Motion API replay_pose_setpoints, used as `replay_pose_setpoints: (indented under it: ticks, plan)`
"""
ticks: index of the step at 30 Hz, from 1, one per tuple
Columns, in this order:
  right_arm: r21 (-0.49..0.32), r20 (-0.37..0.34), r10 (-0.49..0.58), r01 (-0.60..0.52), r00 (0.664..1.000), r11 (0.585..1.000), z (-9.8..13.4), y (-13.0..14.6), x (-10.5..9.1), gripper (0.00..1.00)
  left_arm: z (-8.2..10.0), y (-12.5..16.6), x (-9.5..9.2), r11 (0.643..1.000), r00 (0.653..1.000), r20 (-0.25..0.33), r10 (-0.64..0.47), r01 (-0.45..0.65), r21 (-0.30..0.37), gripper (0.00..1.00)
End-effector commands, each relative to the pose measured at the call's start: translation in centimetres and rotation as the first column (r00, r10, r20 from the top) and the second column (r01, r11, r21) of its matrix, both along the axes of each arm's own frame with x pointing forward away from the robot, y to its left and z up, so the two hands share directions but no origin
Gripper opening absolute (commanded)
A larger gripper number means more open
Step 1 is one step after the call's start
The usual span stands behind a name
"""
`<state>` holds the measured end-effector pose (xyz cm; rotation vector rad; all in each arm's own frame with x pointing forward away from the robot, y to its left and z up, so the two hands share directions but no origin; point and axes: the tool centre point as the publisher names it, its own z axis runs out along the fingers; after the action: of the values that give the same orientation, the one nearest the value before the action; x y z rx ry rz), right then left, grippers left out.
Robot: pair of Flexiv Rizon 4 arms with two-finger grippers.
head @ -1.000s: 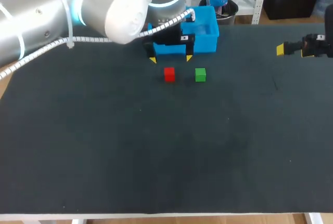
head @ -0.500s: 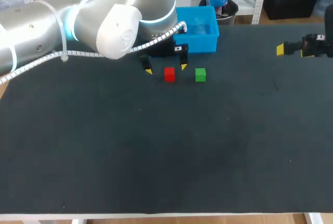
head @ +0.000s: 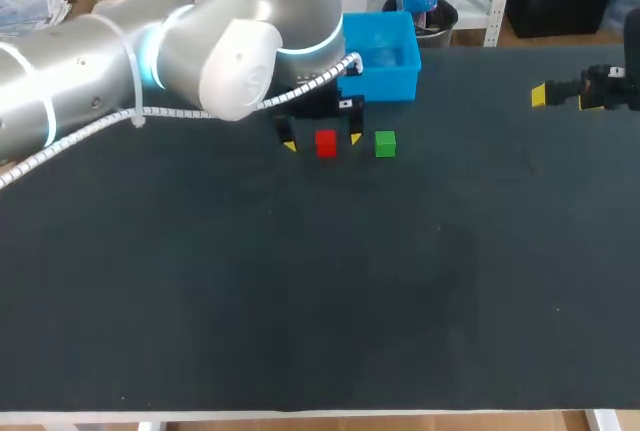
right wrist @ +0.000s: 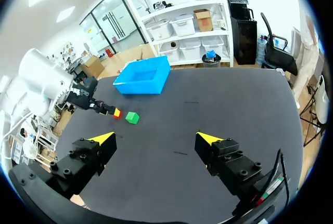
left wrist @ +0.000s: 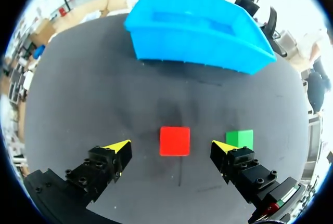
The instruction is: Use the left arm to pick the red cube and place it into the blue plastic box first, then use the right arm to grasp the green cube and put it into the same blue plastic box after the first action is fully finished.
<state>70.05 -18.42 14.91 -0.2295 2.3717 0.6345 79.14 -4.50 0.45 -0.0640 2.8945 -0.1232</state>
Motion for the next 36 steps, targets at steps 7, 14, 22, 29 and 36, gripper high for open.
replay_pose_setpoints:
  ticks: [7,14,22,29,36]
  plan:
    - [-0.001,0.000,0.000,0.000,1.000,1.000,0.0,0.0,0.0,1.00,-0.9,-0.3,1.2,0.999,0.999,-0.032,-0.018,0.019,0.027,1.00]
    - [-0.001,0.000,0.000,0.000,1.000,1.000,0.0,0.0,0.0,1.00,-1.5,-0.3,1.3,0.999,0.998,-0.045,-0.032,0.034,0.032,1.00]
    - [-0.001,0.000,0.000,0.000,1.000,1.000,0.0,0.0,0.0,1.00,-1.7,-0.4,1.4,0.999,0.998,-0.051,-0.036,0.038,0.034,1.00]
    - [-0.001,0.000,0.000,0.000,1.000,1.000,0.0,0.0,0.0,1.00,-1.8,-0.8,1.4,0.997,0.997,-0.041,-0.066,0.067,0.045,0.00]
    - [-0.001,0.000,0.000,0.000,1.000,1.000,0.0,0.0,0.0,1.00,-1.9,-0.8,1.2,0.996,0.997,-0.034,-0.063,0.065,0.063,0.00]
